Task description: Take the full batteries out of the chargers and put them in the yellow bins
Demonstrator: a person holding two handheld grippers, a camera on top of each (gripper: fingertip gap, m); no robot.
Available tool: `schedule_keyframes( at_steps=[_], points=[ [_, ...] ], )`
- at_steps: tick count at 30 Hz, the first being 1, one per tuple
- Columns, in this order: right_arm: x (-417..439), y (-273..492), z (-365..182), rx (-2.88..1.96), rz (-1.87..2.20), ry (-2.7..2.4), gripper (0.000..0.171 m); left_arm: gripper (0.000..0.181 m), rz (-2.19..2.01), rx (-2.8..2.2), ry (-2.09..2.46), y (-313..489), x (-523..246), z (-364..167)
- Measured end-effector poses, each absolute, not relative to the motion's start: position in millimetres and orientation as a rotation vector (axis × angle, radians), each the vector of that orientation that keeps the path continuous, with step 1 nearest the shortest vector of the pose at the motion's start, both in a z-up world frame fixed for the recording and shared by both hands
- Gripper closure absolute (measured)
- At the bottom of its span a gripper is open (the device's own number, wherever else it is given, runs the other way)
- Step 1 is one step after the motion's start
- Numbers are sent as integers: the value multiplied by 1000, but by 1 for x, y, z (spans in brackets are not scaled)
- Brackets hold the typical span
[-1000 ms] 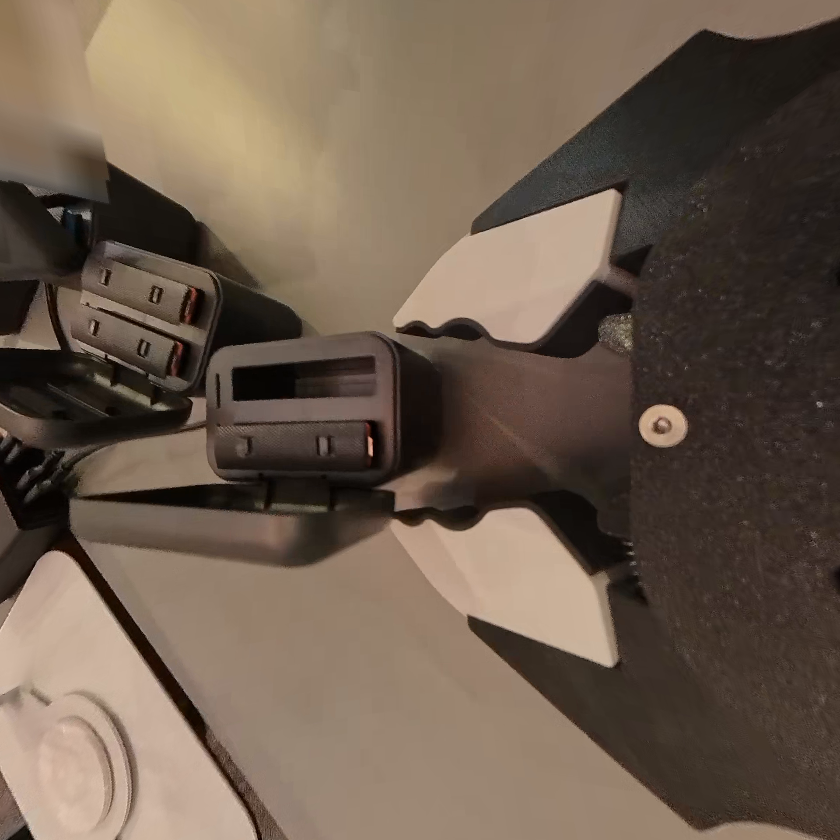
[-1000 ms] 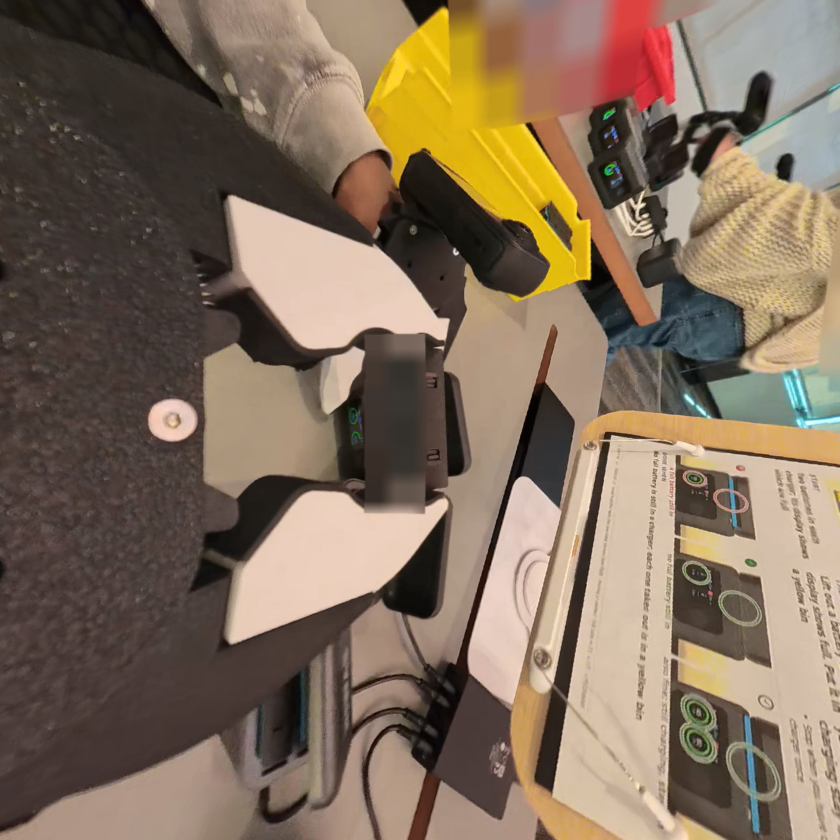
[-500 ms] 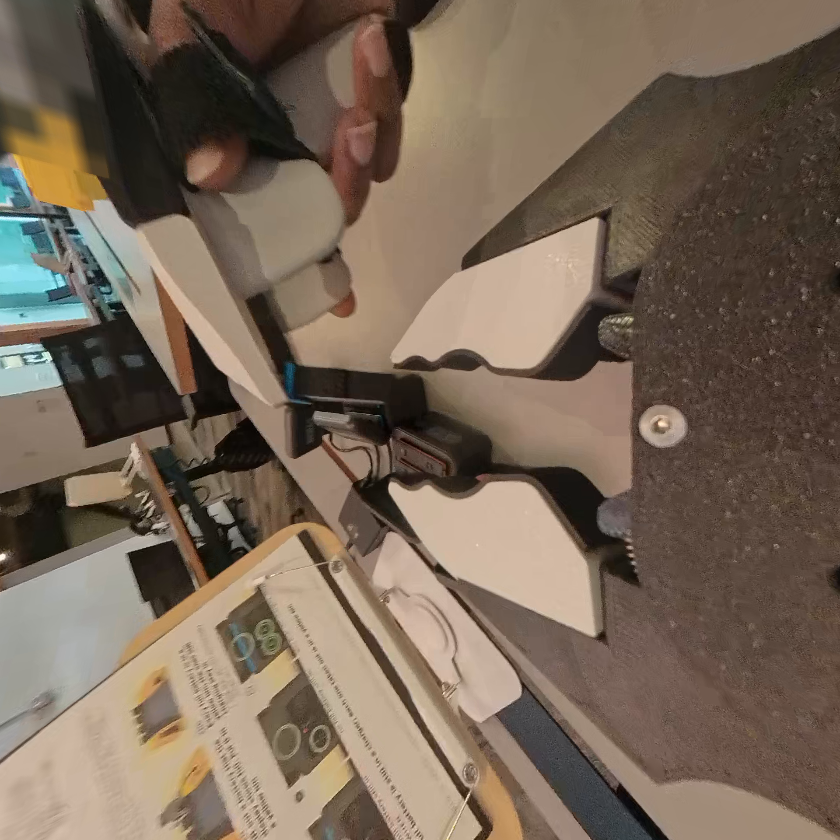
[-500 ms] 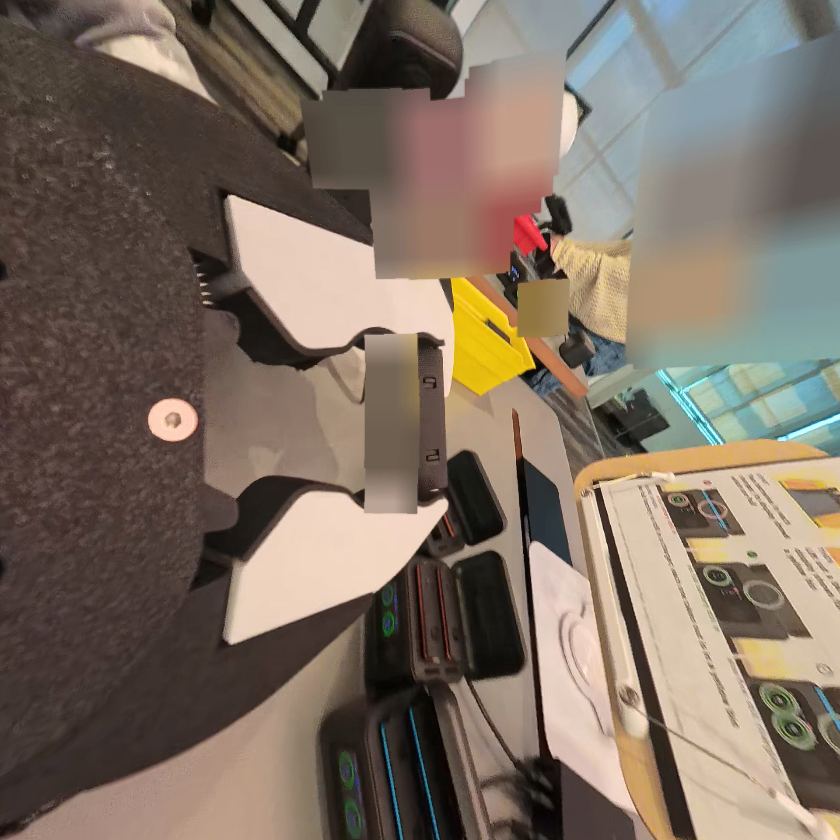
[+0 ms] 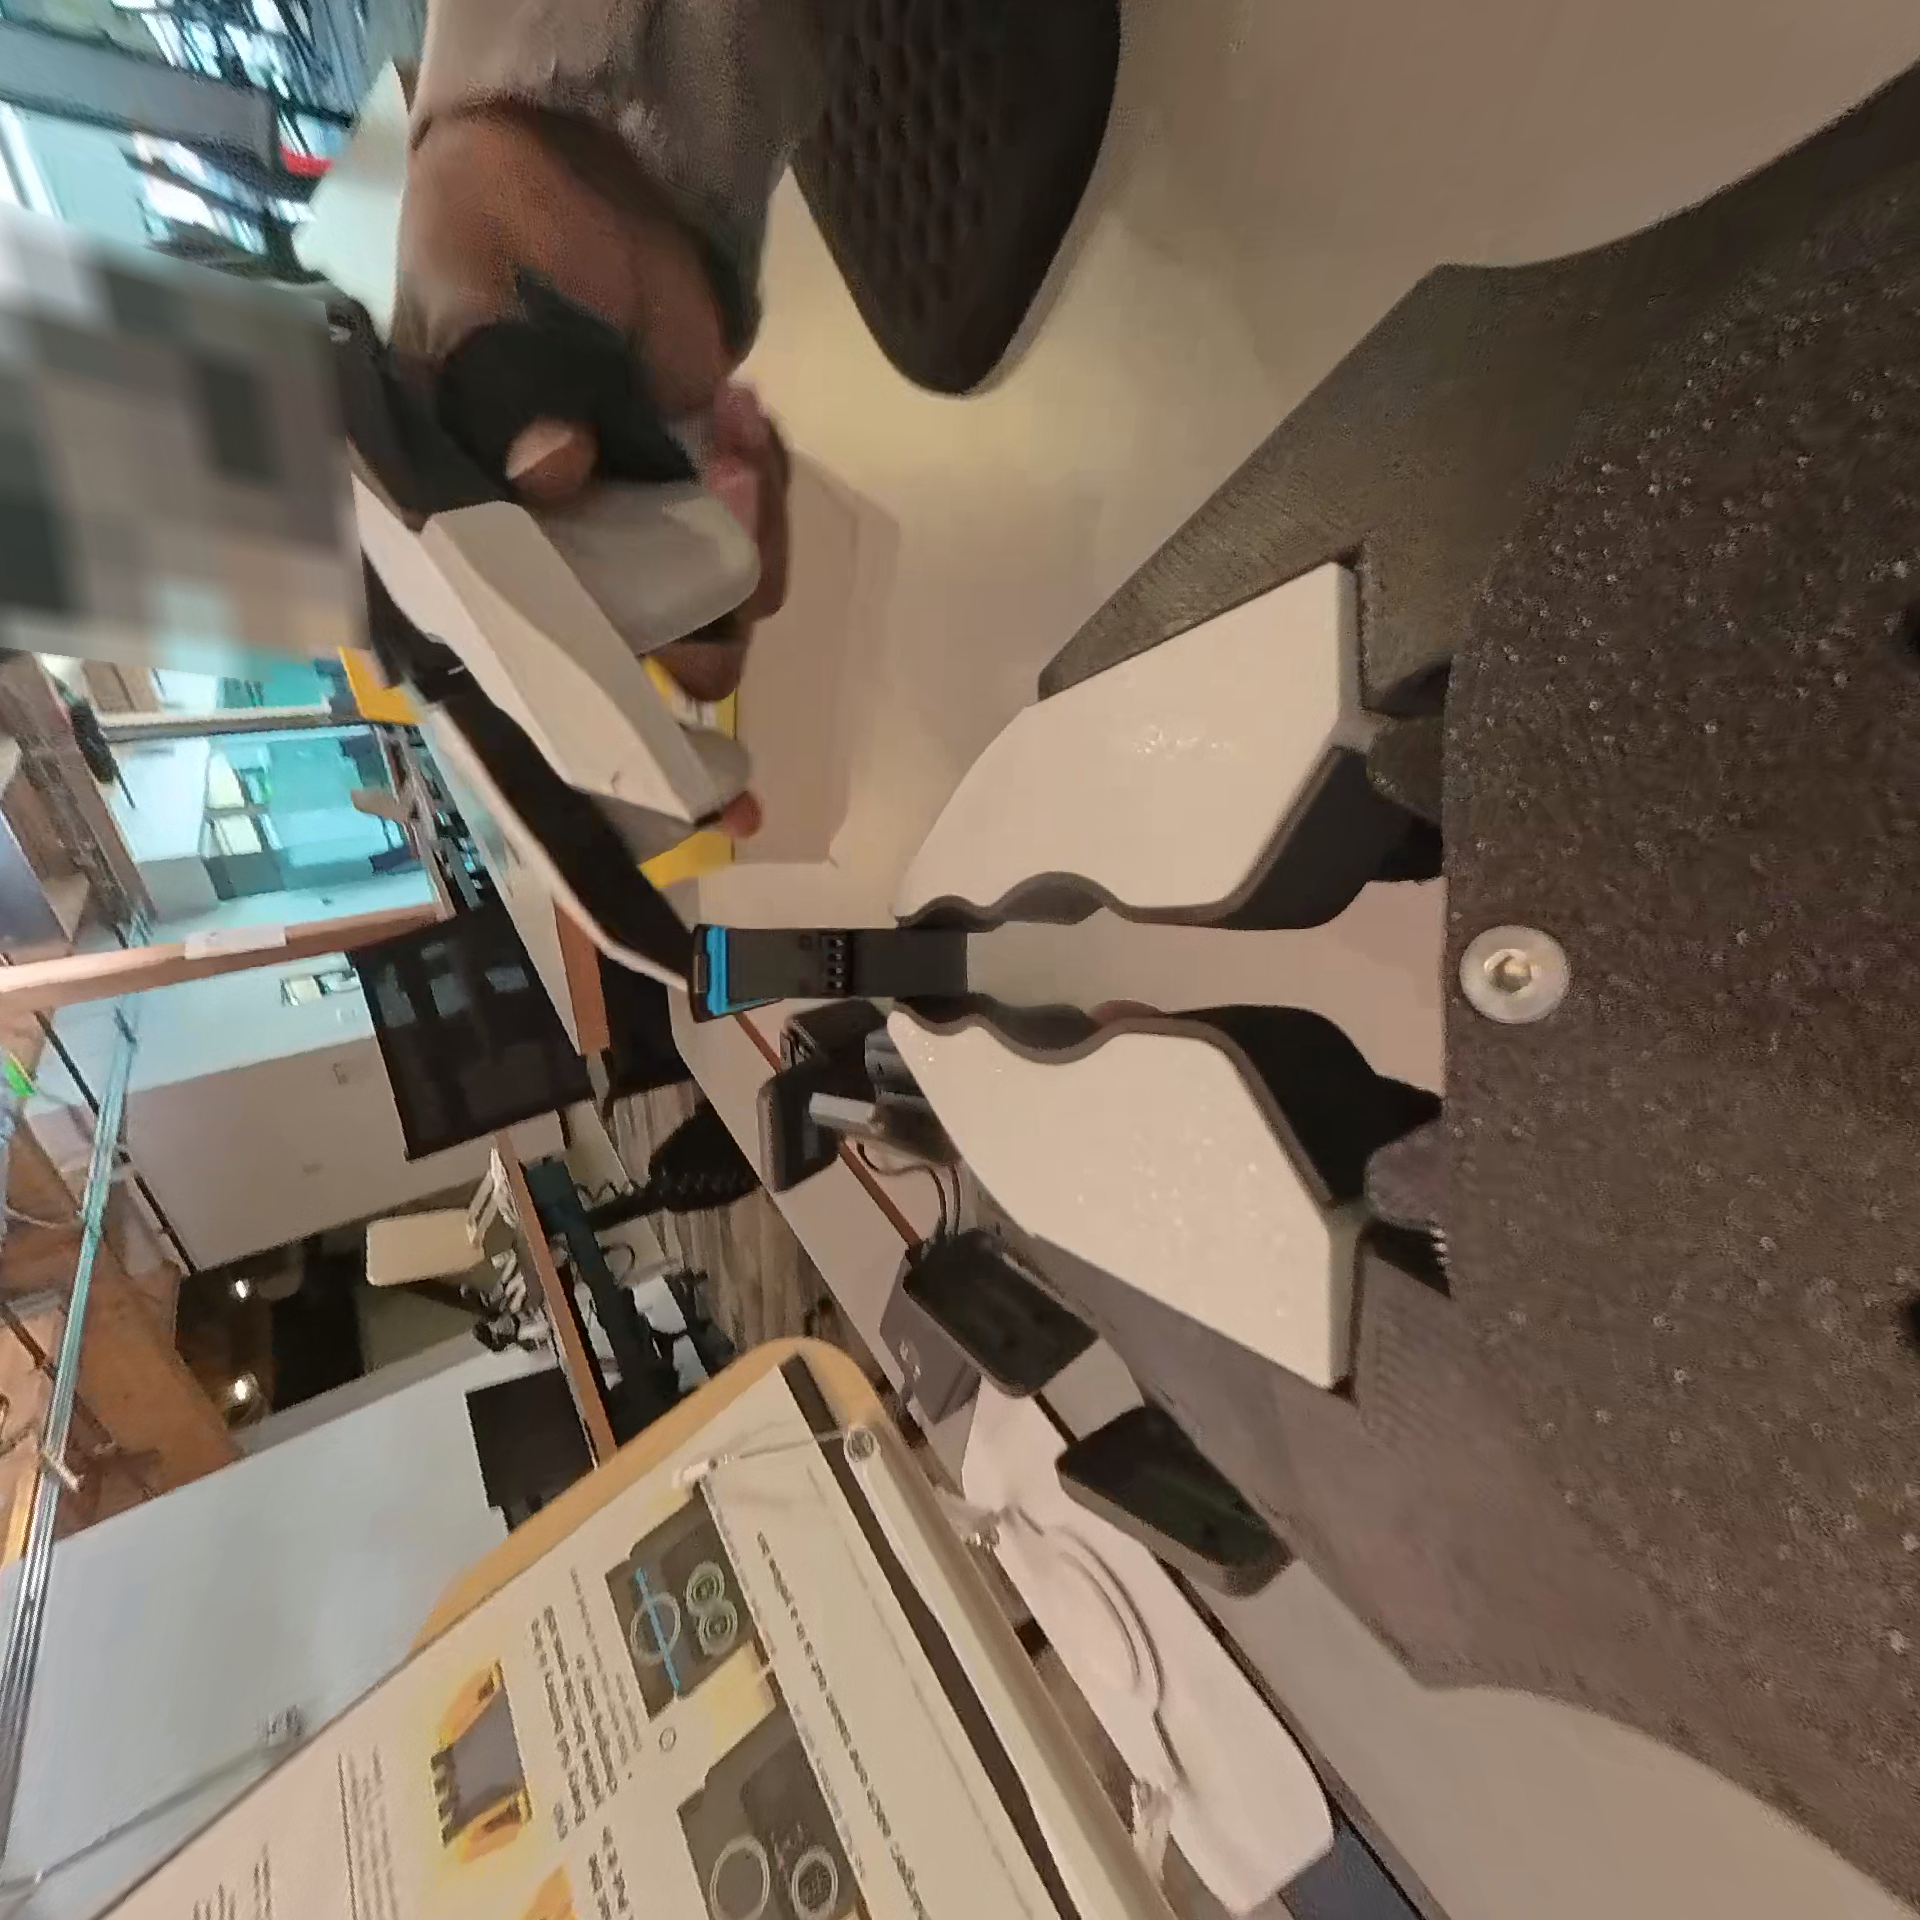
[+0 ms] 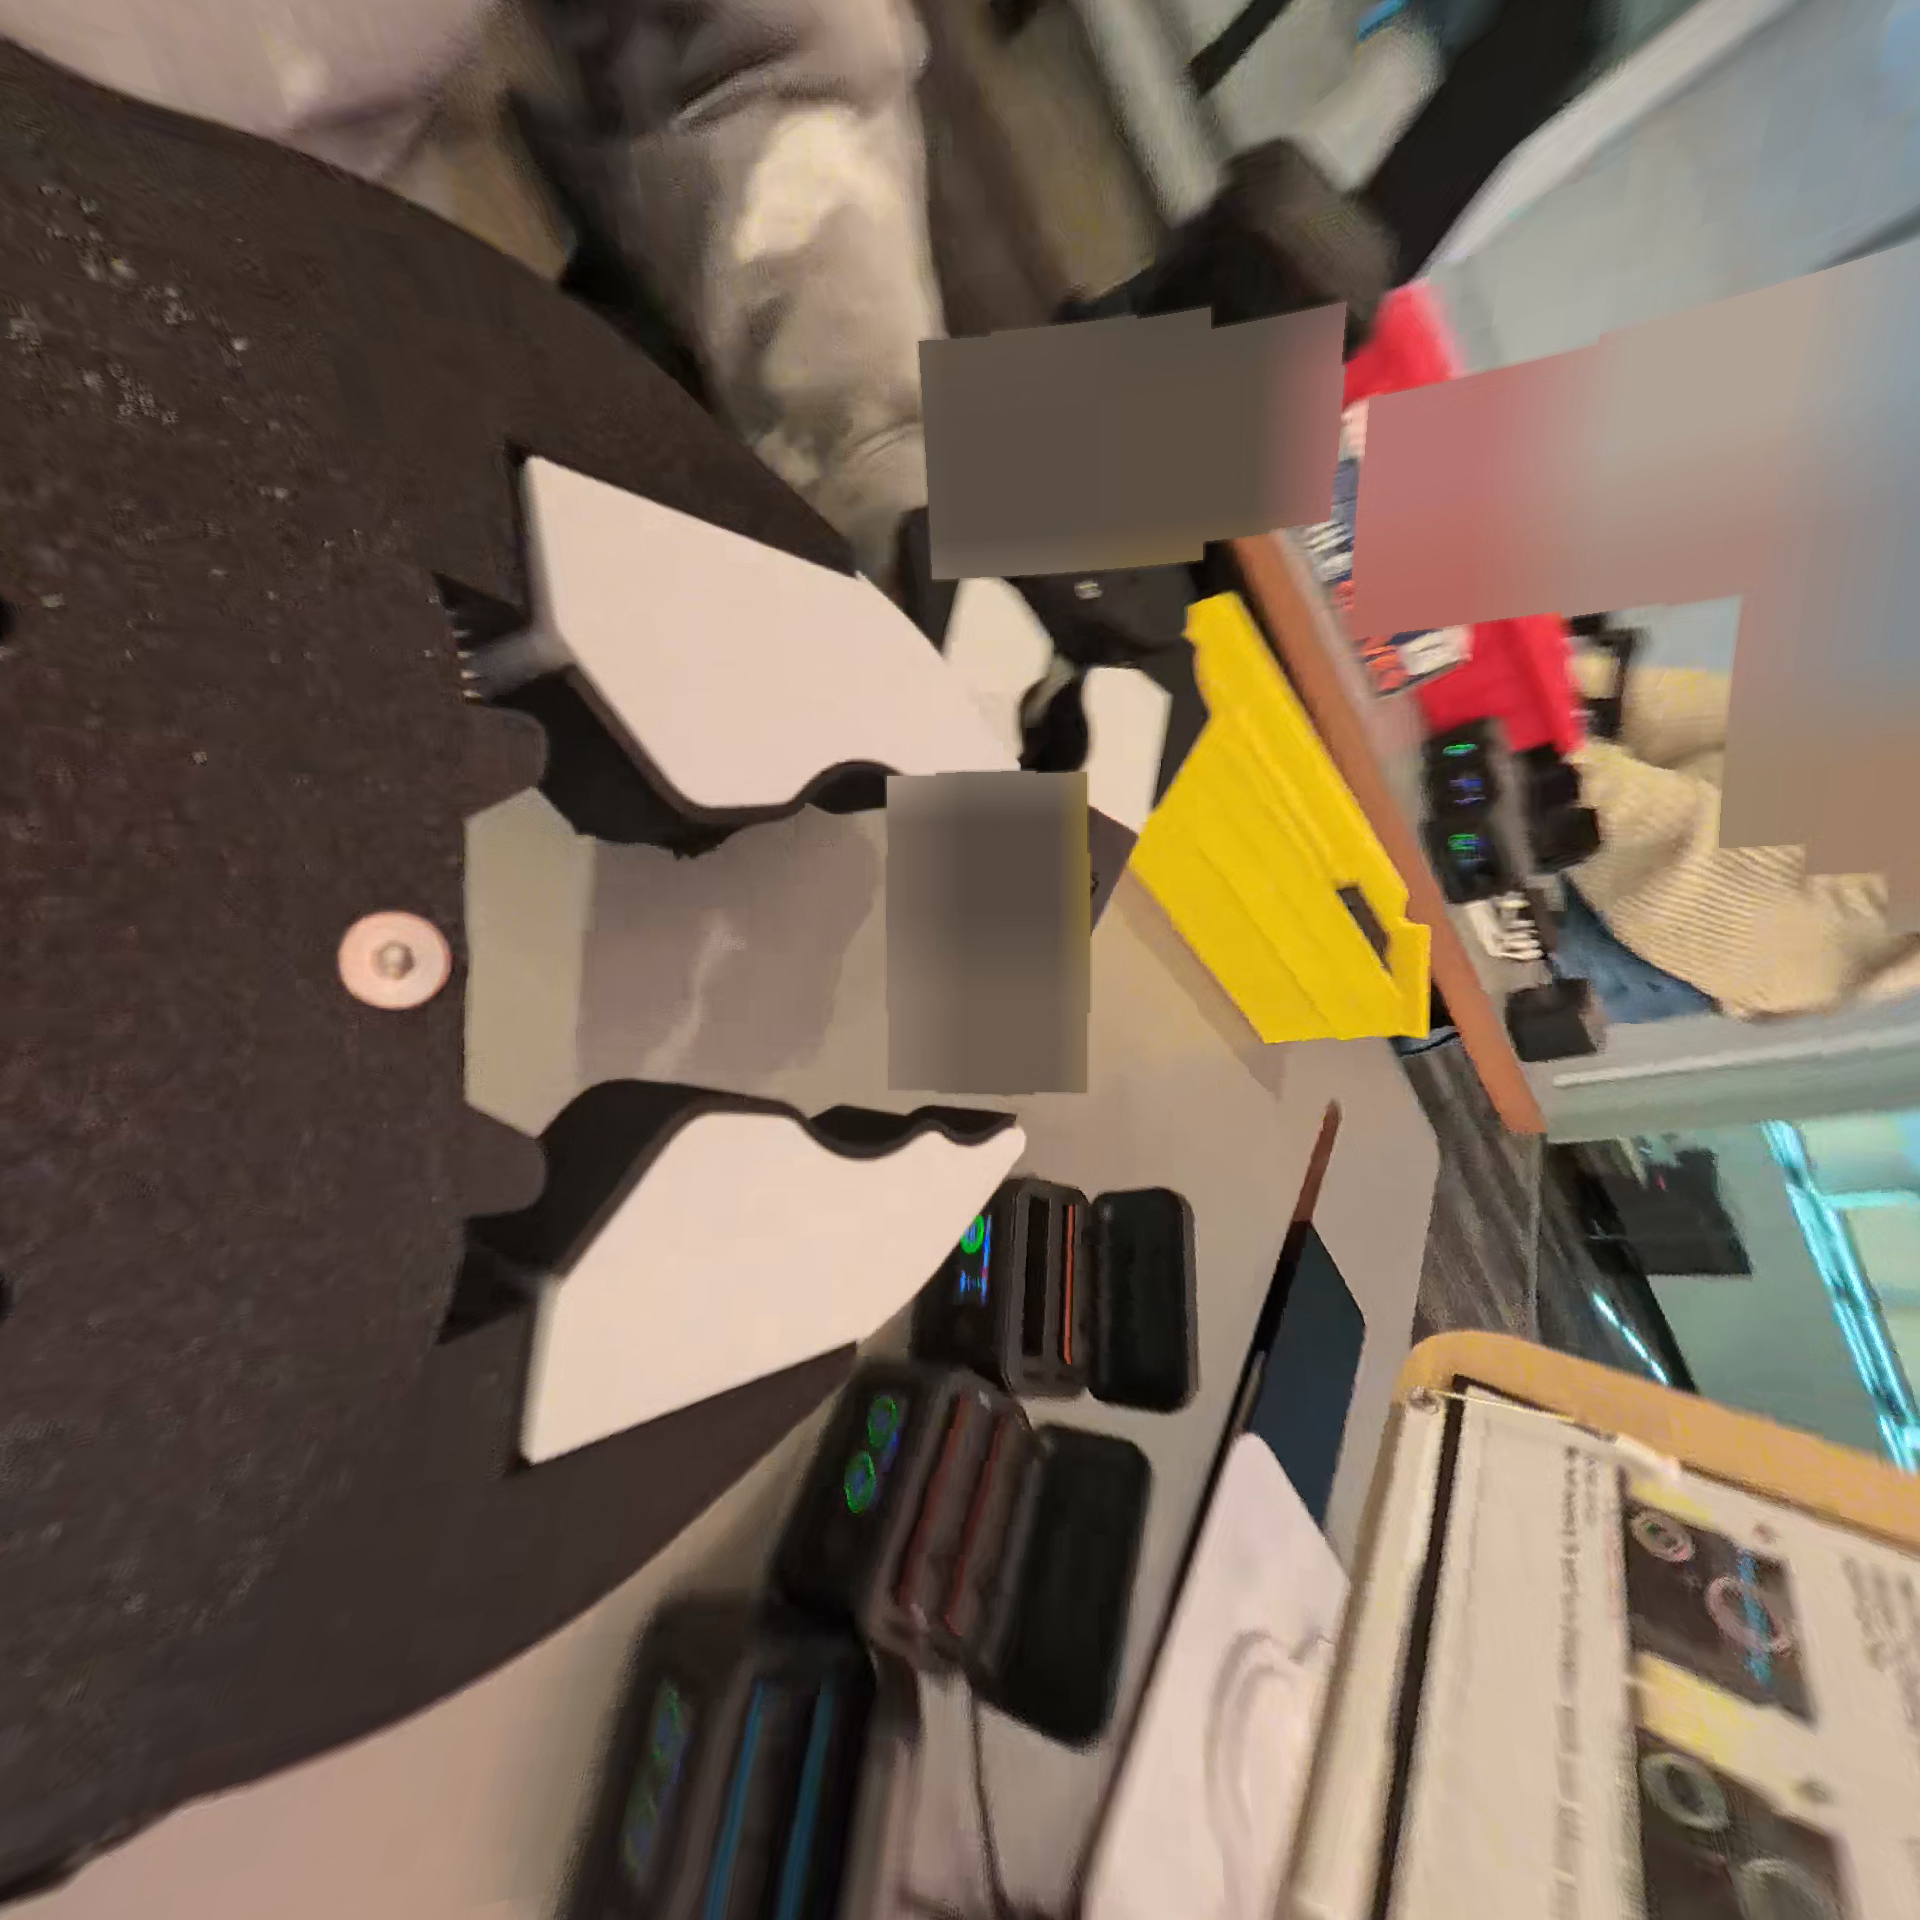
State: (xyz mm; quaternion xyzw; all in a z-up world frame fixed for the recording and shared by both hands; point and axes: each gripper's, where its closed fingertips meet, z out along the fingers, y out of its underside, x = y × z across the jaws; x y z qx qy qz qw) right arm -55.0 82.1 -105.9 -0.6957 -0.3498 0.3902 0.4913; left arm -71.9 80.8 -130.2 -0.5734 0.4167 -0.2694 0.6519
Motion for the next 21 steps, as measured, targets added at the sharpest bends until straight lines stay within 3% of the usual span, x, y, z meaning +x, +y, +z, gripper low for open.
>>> schedule_keyframes(
  at_steps=[7, 14, 17, 21],
  points=[
    [-38, 64, -111, -1537, 393, -1572, 118, 170, -764, -1256, 1035, 60, -61, -134],
    [-52, 53, -124, -1491, 307, -1800, 131, 170, -800, -1238, 1095, 48, -52, -139],
    [-54, 51, -129, -1468, 289, -1830, 153, 170, -795, -1246, 1094, 49, -53, -142],
    [-47, 52, -126, -1462, 267, -1851, 156, 163, -791, -1273, 1050, 55, -52, -143]
  ],
)
